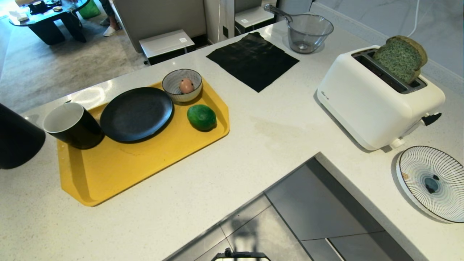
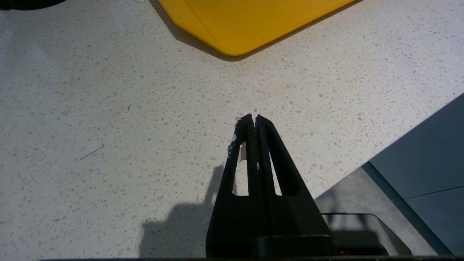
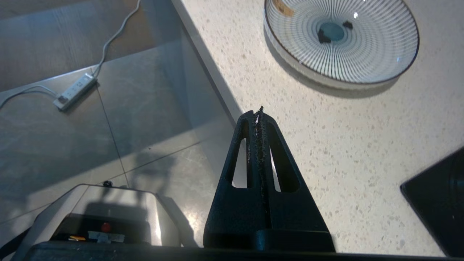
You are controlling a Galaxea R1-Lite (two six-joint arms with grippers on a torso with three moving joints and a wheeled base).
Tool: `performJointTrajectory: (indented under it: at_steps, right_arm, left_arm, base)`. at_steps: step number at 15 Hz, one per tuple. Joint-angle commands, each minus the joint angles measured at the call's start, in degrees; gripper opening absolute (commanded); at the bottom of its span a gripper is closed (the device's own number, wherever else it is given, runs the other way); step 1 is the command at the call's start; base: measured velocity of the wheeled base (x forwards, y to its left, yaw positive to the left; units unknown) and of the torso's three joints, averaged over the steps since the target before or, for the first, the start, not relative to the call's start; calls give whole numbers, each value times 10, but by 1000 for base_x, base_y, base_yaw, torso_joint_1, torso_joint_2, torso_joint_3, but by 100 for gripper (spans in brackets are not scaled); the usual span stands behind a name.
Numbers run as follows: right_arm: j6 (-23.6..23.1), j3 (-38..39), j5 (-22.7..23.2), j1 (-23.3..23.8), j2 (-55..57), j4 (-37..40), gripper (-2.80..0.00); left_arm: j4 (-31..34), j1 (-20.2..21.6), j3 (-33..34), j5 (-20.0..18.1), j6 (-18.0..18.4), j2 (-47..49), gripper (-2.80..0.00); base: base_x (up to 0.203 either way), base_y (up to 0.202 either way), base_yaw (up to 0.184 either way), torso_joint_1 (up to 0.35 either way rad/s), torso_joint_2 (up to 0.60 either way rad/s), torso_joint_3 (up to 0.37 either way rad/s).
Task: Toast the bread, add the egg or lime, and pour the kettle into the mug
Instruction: Put the baked bread on a plate
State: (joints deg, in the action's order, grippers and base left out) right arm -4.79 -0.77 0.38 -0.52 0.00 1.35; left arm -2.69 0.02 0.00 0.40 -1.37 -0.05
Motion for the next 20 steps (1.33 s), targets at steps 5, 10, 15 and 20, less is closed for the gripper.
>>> performJointTrajectory:
  at_steps: [5,10,15,20]
  right_arm:
    - [6,-188,14,-2,181,80,-280]
    - [17,-470,14,-3,527,56,-280]
    - [67,-720,28,-5,749,11,-280]
    - [77,-730,59,10,783,-49,0]
  left_arm:
    - [0,0,10,0,0,0,-280]
    - [0,0,10,0,0,0,-280]
    - [0,1,10,0,0,0,-280]
    - [0,1,10,0,0,0,-280]
  base:
    - [0,0,0,0,0,0]
    - [0,0,0,0,0,0]
    - [0,0,0,0,0,0]
    - [0,0,0,0,0,0]
